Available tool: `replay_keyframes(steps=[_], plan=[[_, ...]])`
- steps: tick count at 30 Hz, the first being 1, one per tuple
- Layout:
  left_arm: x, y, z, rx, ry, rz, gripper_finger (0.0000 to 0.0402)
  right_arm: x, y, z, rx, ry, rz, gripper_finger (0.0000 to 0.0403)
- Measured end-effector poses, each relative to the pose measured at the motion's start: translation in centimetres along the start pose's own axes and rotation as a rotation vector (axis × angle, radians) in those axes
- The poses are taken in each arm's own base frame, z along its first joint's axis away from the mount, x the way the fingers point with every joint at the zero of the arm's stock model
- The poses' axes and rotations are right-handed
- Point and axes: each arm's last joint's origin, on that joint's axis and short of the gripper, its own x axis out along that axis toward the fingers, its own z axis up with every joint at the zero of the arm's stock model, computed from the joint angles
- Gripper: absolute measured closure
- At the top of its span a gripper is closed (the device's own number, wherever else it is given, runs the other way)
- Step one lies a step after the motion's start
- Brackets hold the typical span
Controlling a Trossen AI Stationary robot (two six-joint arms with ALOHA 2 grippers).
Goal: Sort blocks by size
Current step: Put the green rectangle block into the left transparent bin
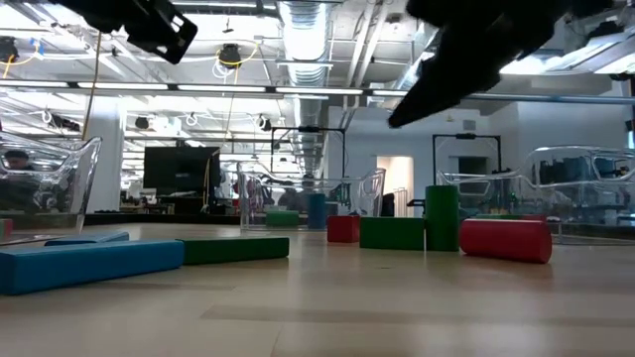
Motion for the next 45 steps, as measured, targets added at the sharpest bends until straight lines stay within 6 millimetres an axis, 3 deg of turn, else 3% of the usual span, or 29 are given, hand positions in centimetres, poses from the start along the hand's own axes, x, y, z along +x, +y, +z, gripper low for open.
replay_keyframes(steps=[13, 21, 30, 40, 45], plan=[[0.0, 0.0, 0.1, 0.005, -0.015, 0.002, 0.0274, 7.7, 1.2, 0.1, -0.098, 0.072, 0.073, 0.0171], [0.0, 0.0, 0.1, 0.005, -0.016, 0.002, 0.0274, 11.3, 1.8, 0.8, -0.168, 0.088, 0.143, 0.0168], [0.0, 0.0, 0.1, 0.001, -0.015, 0.002, 0.0274, 13.6, 1.3, 1.0, -0.163, 0.103, 0.240, 0.0168], [0.0, 0.0, 0.2, 0.006, -0.017, 0.001, 0.0274, 13.9, 0.5, 1.1, -0.167, 0.102, 0.273, 0.0169], [0.0, 0.0, 0.2, 0.011, -0.017, 0.002, 0.0274, 14.7, 0.6, 0.2, -0.164, 0.123, 0.314, 0.0169]])
